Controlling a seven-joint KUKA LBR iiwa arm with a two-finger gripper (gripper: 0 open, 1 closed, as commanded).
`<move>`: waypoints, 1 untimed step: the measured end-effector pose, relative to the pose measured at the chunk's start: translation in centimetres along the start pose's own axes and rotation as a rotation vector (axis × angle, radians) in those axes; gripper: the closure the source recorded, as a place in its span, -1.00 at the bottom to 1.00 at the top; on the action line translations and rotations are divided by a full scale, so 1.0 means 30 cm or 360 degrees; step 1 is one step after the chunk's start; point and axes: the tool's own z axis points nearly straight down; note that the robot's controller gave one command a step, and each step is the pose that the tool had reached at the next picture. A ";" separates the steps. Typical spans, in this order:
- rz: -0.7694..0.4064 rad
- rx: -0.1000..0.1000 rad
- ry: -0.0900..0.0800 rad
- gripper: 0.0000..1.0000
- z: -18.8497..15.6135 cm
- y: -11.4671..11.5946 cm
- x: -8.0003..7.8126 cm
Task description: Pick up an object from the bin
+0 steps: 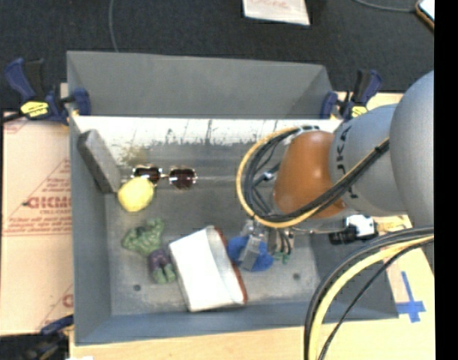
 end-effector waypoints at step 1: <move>-0.0001 0.0000 0.0000 1.00 0.000 0.000 0.000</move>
Offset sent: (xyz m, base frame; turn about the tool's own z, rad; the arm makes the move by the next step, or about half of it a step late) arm 0.0000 0.0001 0.0401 -0.0003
